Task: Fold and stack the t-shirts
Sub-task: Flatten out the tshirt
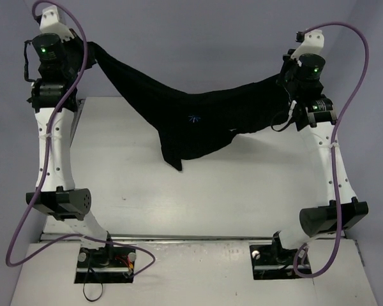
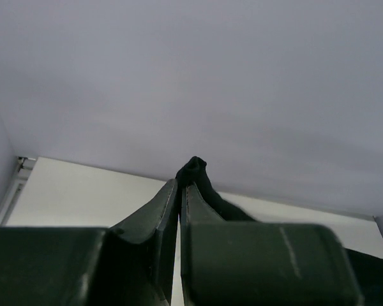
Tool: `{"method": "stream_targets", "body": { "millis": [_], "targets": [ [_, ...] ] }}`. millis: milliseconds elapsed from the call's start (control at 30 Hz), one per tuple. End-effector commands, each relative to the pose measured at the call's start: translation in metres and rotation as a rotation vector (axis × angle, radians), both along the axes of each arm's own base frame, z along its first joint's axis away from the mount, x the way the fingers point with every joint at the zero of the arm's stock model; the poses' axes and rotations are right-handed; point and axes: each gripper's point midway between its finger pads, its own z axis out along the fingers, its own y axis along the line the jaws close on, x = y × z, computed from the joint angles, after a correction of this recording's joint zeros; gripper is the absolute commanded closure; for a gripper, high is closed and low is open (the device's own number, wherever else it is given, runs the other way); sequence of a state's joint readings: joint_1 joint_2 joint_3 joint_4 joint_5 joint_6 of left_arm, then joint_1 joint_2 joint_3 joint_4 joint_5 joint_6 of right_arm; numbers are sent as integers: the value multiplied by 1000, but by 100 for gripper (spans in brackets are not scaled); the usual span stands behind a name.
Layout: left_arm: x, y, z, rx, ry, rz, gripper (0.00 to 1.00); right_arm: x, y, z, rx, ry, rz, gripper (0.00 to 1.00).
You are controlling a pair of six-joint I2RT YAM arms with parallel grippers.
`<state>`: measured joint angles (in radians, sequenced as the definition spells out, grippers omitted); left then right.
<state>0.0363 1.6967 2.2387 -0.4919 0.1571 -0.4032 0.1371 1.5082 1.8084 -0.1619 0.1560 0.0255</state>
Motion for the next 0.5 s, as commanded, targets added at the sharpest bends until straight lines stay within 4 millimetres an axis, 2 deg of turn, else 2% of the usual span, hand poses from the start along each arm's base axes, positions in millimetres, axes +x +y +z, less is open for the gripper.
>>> {"method": "stream_targets", "body": {
  "millis": [0, 167, 267, 333, 400, 467],
  "targets": [
    [-49, 8, 73, 2, -177, 3, 100, -50, -23, 99, -36, -247, -70, 100],
    [-76, -2, 84, -11, -190, -42, 100, -75, -30, 133, -67, -323, -87, 100],
    [-92, -15, 82, -32, -178, -90, 100, -86, -33, 153, -94, -364, -95, 99],
    [-109, -21, 77, -11, -157, -93, 100, -83, -30, 157, -106, -371, -83, 98],
    [-129, -27, 83, 37, -169, -74, 100, -71, -22, 160, -120, -374, -42, 97],
    [-140, -26, 76, 67, -146, -45, 100, -52, -12, 154, -110, -358, 0, 97]
  ]
}}
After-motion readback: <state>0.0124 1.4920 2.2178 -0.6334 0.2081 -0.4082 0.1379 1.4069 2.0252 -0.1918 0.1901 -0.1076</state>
